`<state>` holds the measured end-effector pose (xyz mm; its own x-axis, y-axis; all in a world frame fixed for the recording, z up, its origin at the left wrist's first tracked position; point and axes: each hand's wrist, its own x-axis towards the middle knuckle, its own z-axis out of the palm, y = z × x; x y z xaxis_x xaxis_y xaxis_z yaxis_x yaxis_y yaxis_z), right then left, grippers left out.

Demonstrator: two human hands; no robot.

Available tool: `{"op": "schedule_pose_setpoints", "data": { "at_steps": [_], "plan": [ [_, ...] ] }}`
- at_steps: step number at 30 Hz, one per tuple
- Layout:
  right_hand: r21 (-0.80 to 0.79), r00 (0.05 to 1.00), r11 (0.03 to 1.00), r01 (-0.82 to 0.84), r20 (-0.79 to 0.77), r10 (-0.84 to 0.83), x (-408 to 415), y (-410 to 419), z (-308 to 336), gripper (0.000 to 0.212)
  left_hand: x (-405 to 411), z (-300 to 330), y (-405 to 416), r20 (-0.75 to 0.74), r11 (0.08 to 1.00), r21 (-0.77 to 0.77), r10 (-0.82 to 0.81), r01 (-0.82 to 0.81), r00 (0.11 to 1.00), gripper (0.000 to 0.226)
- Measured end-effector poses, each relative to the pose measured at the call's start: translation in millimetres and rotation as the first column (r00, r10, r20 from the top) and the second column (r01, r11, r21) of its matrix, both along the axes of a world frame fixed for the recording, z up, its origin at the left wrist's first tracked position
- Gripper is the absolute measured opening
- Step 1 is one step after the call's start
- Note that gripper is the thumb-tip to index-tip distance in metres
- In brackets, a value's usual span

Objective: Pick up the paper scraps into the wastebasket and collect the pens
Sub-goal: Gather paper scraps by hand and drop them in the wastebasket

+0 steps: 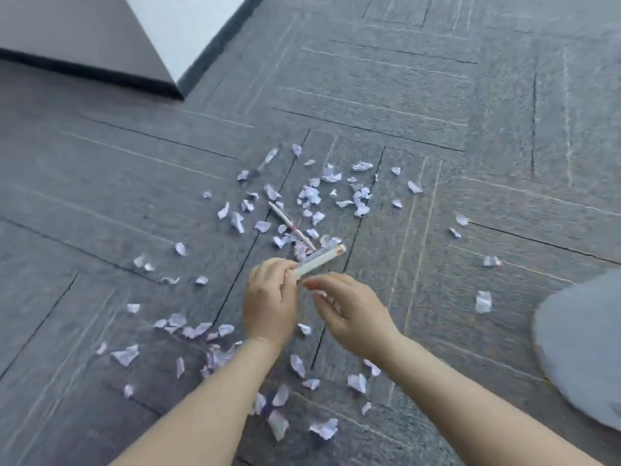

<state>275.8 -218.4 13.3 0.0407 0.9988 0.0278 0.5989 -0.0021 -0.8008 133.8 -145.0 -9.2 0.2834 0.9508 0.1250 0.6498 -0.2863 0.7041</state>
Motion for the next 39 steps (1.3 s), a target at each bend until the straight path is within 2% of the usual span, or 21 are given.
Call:
{"op": "schedule_pose_setpoints", "data": {
  "at_steps": [2,5,9,11,13,16,18,19,21,22,24,26,27,29,32,34,36,37,39],
  "plan": [
    [-0.059,0.969,0.971,-0.23,0.074,0.234,-28,7,-26,0.04,-53,-15,0,-0.12,0.99,-0.037,0.127,-0.133,0.985,0.041],
    [-0.118,0.857,0.876,-0.468,0.182,0.483,-63,20,-50,0.053,-116,-28,-4,-0.343,0.943,-0.045,0.295,-0.329,0.892,0.046],
    [-0.164,0.696,0.776,-0.609,0.36,0.622,-95,47,-66,0.062,-165,-37,-3,-0.538,0.843,-0.1,0.401,-0.529,0.741,0.048],
    [-0.204,0.621,0.735,-0.647,0.419,0.663,-106,59,-69,0.067,-179,-45,2,-0.564,0.807,-0.145,0.408,-0.573,0.718,0.053],
    [-0.217,0.57,0.706,-0.674,0.455,0.684,-113,68,-71,0.067,-186,-53,1,-0.538,0.841,-0.164,0.363,-0.516,0.761,0.051],
    [-0.159,0.547,0.638,-0.754,0.385,0.743,-116,62,-73,0.055,-177,-54,-22,-0.318,0.933,-0.191,0.235,-0.305,0.919,0.048],
    [-0.053,0.608,0.643,-0.764,0.274,0.745,-109,47,-72,0.041,-170,-48,-49,-0.211,0.969,-0.202,0.099,-0.142,0.973,0.043],
    [0.0,0.669,0.689,-0.725,0.237,0.704,-105,42,-71,0.038,-170,-45,-58,-0.178,0.979,-0.179,0.067,-0.099,0.982,0.041],
    [0.033,0.794,0.808,-0.588,0.21,0.57,-103,43,-71,0.042,-180,-42,-62,-0.181,0.99,-0.072,0.108,-0.122,0.978,0.04],
    [0.007,0.816,0.839,-0.544,0.234,0.528,-107,49,-71,0.047,-187,-43,-59,-0.215,0.984,-0.02,0.166,-0.174,0.962,0.04],
    [-0.104,0.746,0.806,-0.583,0.325,0.582,-122,66,-71,0.057,-203,-47,-46,-0.298,0.948,-0.012,0.299,-0.317,0.906,0.045],
    [-0.182,0.592,0.693,-0.697,0.399,0.7,-140,79,-70,0.06,-213,-52,-38,-0.35,0.914,-0.109,0.332,-0.39,0.876,0.051],
    [-0.194,0.528,0.641,-0.742,0.419,0.738,-144,81,-71,0.058,-216,-55,-39,-0.36,0.92,-0.151,0.29,-0.362,0.887,0.052],
    [-0.175,0.47,0.572,-0.801,0.408,0.783,-140,76,-71,0.052,-214,-58,-50,-0.334,0.957,-0.186,0.152,-0.223,0.93,0.051],
    [-0.105,0.452,0.513,-0.852,0.346,0.822,-112,48,-70,0.042,-199,-54,-81,-0.23,0.978,-0.207,-0.035,-0.014,0.973,0.048],
    [-0.065,0.509,0.552,-0.831,0.311,0.803,-86,26,-71,0.042,-189,-53,-102,-0.167,0.976,-0.19,-0.136,0.103,0.977,0.047],
    [-0.055,0.605,0.648,-0.759,0.305,0.735,-65,6,-72,0.055,-180,-54,-118,-0.164,0.976,-0.163,-0.171,0.144,0.972,0.061],
    [-0.082,0.618,0.679,-0.729,0.345,0.706,-59,-3,-72,0.067,-176,-54,-124,-0.201,0.978,-0.158,-0.17,0.14,0.965,0.074],
    [-0.166,0.557,0.685,-0.709,0.464,0.689,-56,-20,-75,0.095,-166,-56,-129,-0.348,0.98,-0.16,-0.169,0.12,0.922,0.103]
  ]
}}
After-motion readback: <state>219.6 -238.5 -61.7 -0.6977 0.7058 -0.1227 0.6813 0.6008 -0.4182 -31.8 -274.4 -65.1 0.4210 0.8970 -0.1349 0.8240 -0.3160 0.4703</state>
